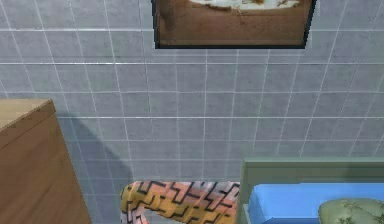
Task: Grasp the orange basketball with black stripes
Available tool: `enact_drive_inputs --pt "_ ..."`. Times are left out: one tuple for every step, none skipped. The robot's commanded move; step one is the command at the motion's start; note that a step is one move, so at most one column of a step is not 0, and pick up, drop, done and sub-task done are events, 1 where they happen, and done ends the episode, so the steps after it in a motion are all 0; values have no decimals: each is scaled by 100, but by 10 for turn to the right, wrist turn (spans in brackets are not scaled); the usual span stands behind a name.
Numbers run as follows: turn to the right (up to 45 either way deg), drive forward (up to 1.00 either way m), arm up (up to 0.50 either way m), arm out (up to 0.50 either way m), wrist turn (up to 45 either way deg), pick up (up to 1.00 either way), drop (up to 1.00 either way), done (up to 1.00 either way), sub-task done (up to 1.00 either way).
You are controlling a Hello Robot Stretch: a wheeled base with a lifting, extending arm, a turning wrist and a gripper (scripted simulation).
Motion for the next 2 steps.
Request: enact_drive_inputs --pt "0 0 50 0 0 0 0 0 0" --pt "0 0 28 0 0 0 0 0 0"
